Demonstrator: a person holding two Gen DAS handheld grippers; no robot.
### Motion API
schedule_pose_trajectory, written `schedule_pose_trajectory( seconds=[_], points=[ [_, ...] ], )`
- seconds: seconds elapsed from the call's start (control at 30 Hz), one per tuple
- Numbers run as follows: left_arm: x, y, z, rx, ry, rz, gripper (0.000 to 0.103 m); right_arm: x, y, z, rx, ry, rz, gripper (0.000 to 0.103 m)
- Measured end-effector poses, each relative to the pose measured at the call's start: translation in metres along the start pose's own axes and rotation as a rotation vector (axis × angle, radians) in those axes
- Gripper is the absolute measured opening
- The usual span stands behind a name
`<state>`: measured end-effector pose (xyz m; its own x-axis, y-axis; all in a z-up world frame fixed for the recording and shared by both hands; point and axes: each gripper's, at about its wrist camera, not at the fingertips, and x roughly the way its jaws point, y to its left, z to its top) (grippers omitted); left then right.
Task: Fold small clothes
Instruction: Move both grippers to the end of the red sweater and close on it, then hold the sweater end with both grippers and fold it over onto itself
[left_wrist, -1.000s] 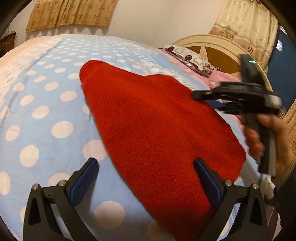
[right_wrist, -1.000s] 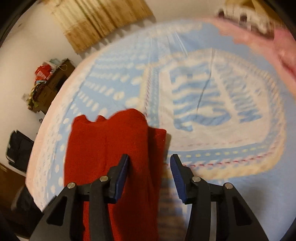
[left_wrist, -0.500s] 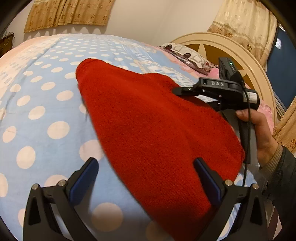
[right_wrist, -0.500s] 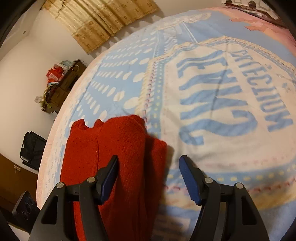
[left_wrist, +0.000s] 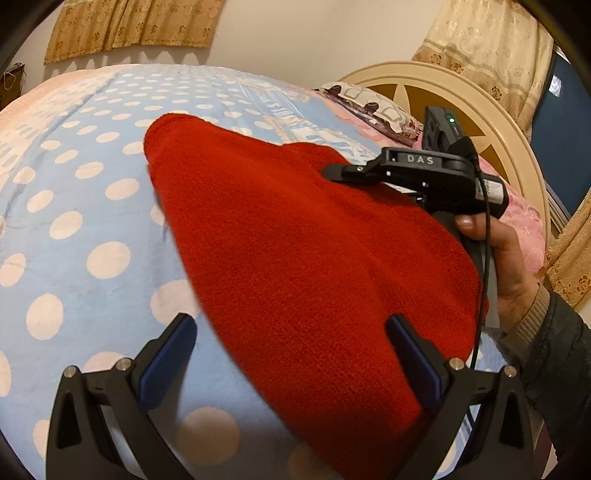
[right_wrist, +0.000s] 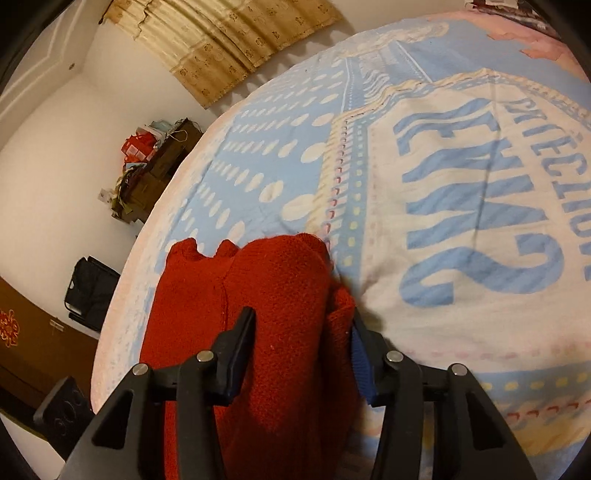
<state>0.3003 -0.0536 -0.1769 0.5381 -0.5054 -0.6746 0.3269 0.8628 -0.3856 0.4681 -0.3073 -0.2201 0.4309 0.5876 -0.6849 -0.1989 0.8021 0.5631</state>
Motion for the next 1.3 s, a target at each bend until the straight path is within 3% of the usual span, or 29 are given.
schedule_pose_trajectory(
  seconds=[0.23,0.67,0.87,1.03,1.13,1.3],
  points=[
    [0.002,-0.001,0.002,-0.003,0.005,-0.005,0.103,0.000,-0.004,-0.001,0.030,-0.001,0.007,0.048],
    [0.002,-0.004,0.002,0.015,0.012,-0.033,0.102,-0.003,0.004,-0.008,-0.006,-0.033,-0.010,0.030],
    [-0.001,-0.005,0.002,0.021,0.005,-0.063,0.083,-0.007,0.007,-0.011,-0.001,-0.054,-0.006,0.026],
    [-0.006,-0.004,0.005,0.009,-0.015,-0.078,0.057,-0.020,0.014,-0.018,0.000,-0.093,-0.009,0.024],
    [-0.013,-0.005,0.006,0.028,-0.019,-0.075,0.049,-0.029,0.020,-0.021,0.009,-0.115,-0.001,0.024],
    [-0.026,-0.006,0.006,0.050,-0.016,-0.075,0.046,-0.042,0.037,-0.031,0.003,-0.145,0.025,0.023]
  ],
)
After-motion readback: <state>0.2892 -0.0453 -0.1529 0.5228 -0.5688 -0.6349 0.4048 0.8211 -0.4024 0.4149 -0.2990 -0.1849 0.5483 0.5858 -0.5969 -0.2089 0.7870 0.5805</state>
